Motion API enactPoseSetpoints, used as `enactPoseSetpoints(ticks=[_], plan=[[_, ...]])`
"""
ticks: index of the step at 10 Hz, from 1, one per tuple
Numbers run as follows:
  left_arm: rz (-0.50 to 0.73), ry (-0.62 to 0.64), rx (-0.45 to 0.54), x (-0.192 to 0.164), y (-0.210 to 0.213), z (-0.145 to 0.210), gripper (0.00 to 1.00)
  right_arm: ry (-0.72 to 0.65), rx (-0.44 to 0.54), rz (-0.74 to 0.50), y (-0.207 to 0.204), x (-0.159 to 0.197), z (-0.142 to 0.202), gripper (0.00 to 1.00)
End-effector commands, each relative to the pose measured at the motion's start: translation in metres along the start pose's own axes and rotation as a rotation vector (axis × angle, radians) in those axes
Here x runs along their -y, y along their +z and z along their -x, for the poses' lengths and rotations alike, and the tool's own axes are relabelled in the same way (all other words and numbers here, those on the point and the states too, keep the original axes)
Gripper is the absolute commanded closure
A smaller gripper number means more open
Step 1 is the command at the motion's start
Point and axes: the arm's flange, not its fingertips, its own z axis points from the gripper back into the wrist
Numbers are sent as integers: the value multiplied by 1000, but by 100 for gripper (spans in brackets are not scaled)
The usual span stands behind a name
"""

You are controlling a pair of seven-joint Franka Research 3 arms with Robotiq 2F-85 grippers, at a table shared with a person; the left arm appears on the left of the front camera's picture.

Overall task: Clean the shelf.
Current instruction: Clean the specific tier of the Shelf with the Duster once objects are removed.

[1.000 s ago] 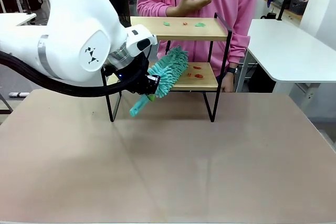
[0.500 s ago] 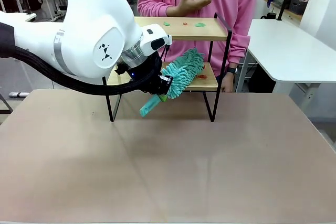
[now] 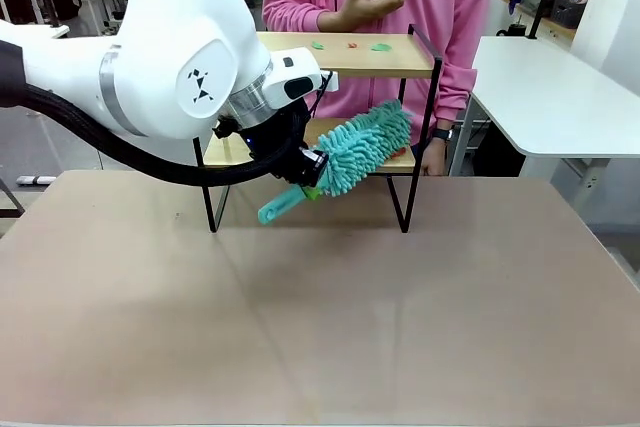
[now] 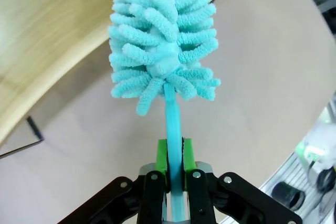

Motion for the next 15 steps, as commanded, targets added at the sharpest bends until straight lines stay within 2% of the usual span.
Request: enactPoseSetpoints(ticks=[1, 4, 6, 7, 9, 10, 11, 15], plan=[[71, -108, -79, -11, 16, 11, 88, 25, 12, -16, 0, -2, -3, 0], [83, -94, -94, -32, 48, 29, 88, 25, 12, -16, 0, -2, -3, 0], [116, -93, -129, -43, 78, 57, 88, 25, 12, -16, 0, -2, -3, 0], [153, -151, -193, -45, 90, 78, 88, 25, 12, -16, 0, -2, -3, 0], [323, -392, -429, -50, 109, 124, 88, 25, 12, -16, 0, -2, -3, 0], [415, -417, -457, -54, 118, 135, 88, 25, 12, -16, 0, -2, -3, 0], [451, -408, -456, -58, 124, 140, 88, 25, 12, -16, 0, -2, -3, 0], [523, -376, -349, -76, 151, 149, 88, 25, 12, -16, 0, -2, -3, 0]])
